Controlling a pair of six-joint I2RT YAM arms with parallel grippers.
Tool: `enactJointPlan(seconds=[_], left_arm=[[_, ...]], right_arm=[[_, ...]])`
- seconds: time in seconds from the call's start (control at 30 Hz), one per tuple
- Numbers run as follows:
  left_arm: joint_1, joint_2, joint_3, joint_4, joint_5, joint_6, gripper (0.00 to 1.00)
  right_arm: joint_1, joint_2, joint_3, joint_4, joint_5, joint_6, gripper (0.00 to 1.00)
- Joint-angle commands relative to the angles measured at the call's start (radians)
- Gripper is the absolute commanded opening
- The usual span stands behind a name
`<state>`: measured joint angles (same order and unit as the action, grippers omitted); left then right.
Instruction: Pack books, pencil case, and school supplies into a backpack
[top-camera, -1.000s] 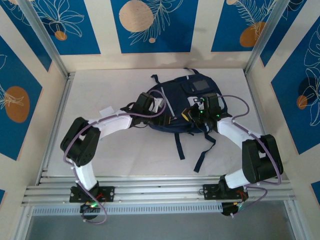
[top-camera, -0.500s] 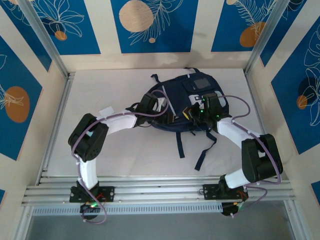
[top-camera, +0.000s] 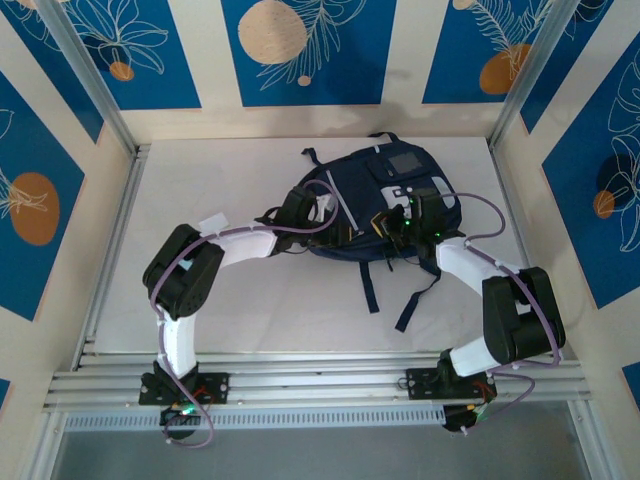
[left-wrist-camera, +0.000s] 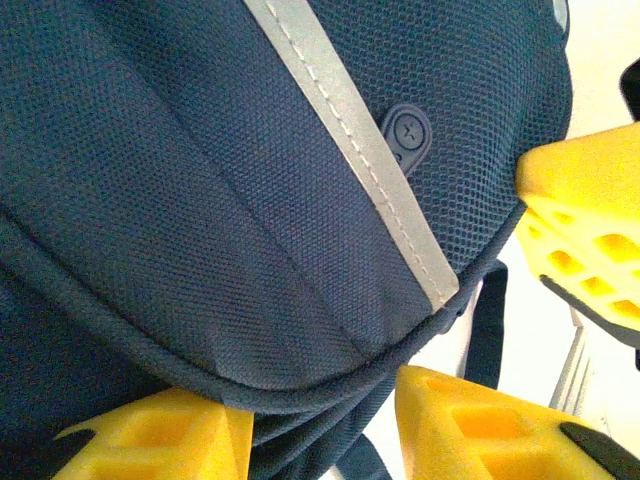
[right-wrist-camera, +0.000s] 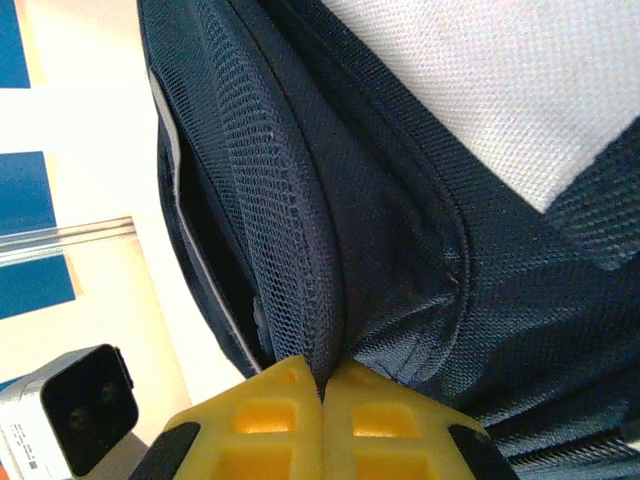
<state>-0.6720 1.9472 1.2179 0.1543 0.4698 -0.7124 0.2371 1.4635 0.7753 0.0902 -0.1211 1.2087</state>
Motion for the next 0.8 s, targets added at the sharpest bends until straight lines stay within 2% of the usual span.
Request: enactJointPlan(seconds=[0.0,0.23,0.43,0.47,0.53,0.7,0.77], left_arm=[[-0.05,0.004,0.031,0.256,0.162,-0.056,0.4],[-0.046,-0.007,0.008,0.324,0.176,-0.145,0.42],[-0.025,-0.043,-0.029,0.253,0.056,-0.121,0.43],[-0.019,-0.043,-0.035,0.262,0.05,-0.133,0.42],[-0.013,-0.044,-0.04,0.262,0.044,-0.136,0.42],[-0.014,-0.06,-0.043,0.205,0.042,-0.103,0.42],[-0.011,-0.068,-0.045,0.183,0.034,-0.088,0.42]], right_arm=[[0.032,0.022,-0.012,0.041,-0.101,0.009,0.0],[0.021,0.018,-0.03,0.056,-0.1,0.03,0.0],[0.005,0.015,-0.051,0.051,-0.094,0.028,0.0],[-0.006,0.011,-0.049,0.032,-0.092,0.014,0.03],[-0.034,0.001,-0.043,0.0,-0.088,-0.033,0.14],[-0.079,-0.04,0.03,-0.155,-0.008,-0.243,0.42],[-0.082,-0.036,0.081,-0.227,0.037,-0.325,0.48]])
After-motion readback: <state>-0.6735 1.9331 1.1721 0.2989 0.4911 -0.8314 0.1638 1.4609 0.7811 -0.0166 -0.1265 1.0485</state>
